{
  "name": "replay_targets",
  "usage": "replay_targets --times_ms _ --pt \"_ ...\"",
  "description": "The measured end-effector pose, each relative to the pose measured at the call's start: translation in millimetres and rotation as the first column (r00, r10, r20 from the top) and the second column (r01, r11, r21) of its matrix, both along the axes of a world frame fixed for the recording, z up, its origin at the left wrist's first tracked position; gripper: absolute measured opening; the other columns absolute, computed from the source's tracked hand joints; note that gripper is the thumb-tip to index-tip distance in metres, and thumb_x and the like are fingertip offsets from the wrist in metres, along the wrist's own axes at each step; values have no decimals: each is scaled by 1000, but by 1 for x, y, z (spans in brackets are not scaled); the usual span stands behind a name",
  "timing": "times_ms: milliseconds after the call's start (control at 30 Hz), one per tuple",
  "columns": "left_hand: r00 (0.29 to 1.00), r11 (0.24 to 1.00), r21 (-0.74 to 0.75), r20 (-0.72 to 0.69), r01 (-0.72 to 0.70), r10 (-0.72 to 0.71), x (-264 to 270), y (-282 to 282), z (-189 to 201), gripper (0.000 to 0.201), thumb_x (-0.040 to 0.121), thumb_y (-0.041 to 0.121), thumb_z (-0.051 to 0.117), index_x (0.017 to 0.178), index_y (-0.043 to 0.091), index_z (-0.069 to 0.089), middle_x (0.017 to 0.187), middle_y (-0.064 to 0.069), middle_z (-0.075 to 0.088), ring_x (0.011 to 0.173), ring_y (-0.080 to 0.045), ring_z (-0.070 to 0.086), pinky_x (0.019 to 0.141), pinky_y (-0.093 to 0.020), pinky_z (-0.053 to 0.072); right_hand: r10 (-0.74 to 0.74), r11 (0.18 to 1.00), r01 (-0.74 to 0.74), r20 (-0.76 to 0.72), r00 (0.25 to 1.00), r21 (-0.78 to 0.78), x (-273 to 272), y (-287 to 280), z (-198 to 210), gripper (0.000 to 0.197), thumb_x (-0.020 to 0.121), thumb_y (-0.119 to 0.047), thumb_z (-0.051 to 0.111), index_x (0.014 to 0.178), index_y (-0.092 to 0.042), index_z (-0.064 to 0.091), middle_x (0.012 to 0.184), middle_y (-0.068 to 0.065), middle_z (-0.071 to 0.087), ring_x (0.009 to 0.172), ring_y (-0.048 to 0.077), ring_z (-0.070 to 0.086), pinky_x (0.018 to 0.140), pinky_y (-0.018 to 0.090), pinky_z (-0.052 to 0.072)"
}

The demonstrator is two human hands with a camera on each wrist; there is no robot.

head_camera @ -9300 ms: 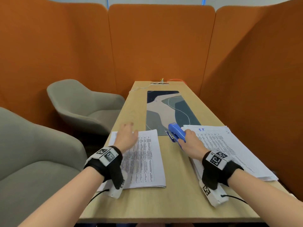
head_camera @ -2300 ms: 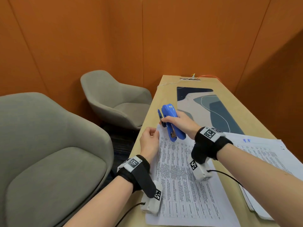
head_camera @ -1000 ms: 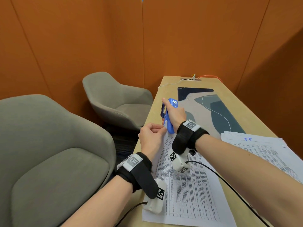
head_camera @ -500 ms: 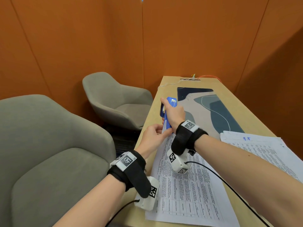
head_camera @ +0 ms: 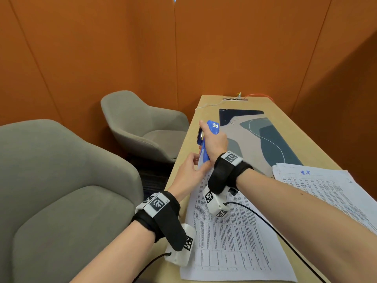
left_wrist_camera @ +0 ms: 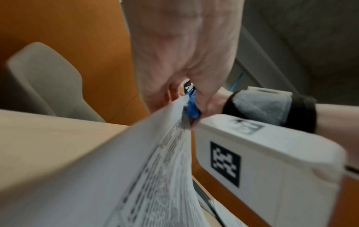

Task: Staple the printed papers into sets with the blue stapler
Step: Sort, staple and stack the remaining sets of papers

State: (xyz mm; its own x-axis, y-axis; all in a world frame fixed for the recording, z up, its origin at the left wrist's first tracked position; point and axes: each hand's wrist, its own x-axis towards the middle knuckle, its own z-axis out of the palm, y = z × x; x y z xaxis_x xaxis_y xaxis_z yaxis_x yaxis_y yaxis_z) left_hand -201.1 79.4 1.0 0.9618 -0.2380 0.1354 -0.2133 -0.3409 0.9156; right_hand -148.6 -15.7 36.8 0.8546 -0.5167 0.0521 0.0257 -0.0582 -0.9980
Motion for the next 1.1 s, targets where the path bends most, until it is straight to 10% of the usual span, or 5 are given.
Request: replay_targets --times_ms 233,433,700,967,1100 --pt "973 970 87 -7 -228 229 14 21 -14 37 79 6 62 115 13 56 108 -3 64 104 -23 61 83 -31 51 62 883 -80 54 997 462 4 -54 27 58 73 -56 69 106 -10 56 92 9 62 78 26 61 80 39 52" --pt "884 927 101 354 -360 305 17 61 12 24 91 5 49 112 17 45 99 0 60 93 -25 61 82 -46 54 114 980 -171 -414 903 -102 -50 -115 -3 21 85 -20 64 72 -7 54 70 11 58 59 20 53 49 20 44" --pt "572 904 173 815 -391 91 -8 62 59 34 93 -1 45 118 17 30 90 -16 57 54 -30 49 50 -36 39 -152 555 -547 -723 674 -626 -78 -114 -42 29 84 -30 59 60 -17 50 82 5 58 77 23 55 60 23 40" --pt "441 955 -11 885 -296 147 -19 43 106 37 91 -2 50 117 17 32 86 -14 54 59 -27 50 53 -35 43 -12 735 -462 -690 724 -497 -86 -137 -39 49 79 -45 65 109 -7 56 112 10 63 99 27 63 82 33 50" --pt "621 938 -297 705 -181 343 -20 -2 124 32 86 -1 47 110 15 33 80 0 53 66 -17 56 56 -32 47 116 955 -178 -253 961 -237 -129 -162 11 54 99 -53 29 126 -13 51 108 6 61 100 24 58 89 38 43"
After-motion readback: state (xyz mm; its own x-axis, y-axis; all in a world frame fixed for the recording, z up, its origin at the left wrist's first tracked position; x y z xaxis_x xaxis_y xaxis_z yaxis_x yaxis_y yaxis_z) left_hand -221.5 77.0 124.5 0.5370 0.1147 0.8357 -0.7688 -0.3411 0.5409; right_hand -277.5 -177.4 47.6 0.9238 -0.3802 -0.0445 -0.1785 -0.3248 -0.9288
